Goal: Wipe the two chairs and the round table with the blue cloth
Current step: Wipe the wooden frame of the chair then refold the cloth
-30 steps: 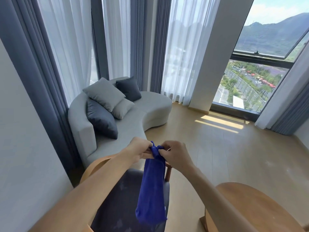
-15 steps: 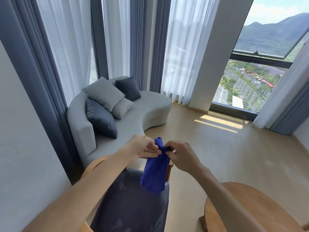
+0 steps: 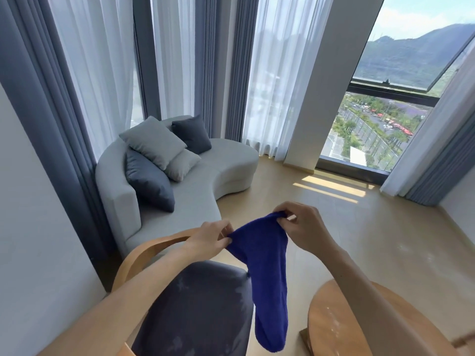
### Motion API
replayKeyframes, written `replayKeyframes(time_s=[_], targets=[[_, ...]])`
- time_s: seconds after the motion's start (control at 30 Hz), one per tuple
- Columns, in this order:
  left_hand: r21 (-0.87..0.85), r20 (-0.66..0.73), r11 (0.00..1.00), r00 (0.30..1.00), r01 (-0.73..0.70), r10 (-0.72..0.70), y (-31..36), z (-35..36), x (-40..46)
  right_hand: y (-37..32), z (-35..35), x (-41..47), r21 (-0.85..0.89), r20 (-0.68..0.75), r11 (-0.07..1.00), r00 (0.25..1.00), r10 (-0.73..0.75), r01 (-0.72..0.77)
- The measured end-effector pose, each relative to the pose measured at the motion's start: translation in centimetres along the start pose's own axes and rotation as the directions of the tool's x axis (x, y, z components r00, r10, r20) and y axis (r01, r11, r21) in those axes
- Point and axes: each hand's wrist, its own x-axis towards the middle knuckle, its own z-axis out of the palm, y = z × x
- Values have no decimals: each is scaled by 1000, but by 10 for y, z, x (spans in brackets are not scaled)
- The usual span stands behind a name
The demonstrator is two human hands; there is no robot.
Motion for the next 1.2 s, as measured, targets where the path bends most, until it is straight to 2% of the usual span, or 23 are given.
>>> replayKeyframes(time_s=[0.13, 0.23, 0.37, 0.57, 0.87, 1.0, 1.2], targets=[[42, -115, 990, 984, -132, 136, 5, -24, 11, 20, -7, -8, -37, -28, 994, 994, 101, -102], [99, -108, 979, 976, -178, 188, 9, -35, 20, 25, -2, -11, -41, -18, 992, 993, 117, -118], [164, -65, 972, 981, -170, 182, 11, -45, 23, 25, 3, -9, -26, -20, 995, 995, 99, -99], [156, -63, 979, 988, -133, 144, 12, -54, 19, 24, 7, 0, 11, -58, 998, 996, 62, -61], [56, -98, 993, 990, -100, 105, 8, -48, 12, 30, 18, -1, 47, -14, 987, 988, 157, -156], [71, -113, 996, 992, -48, 56, 6, -50, 14, 34, 19, -4, 19, 5, 987, 987, 162, -162], [73, -109, 997, 994, -20, 28, 4, -49, 16, 36, 21, -5, 66, 32, 981, 983, 181, -183]])
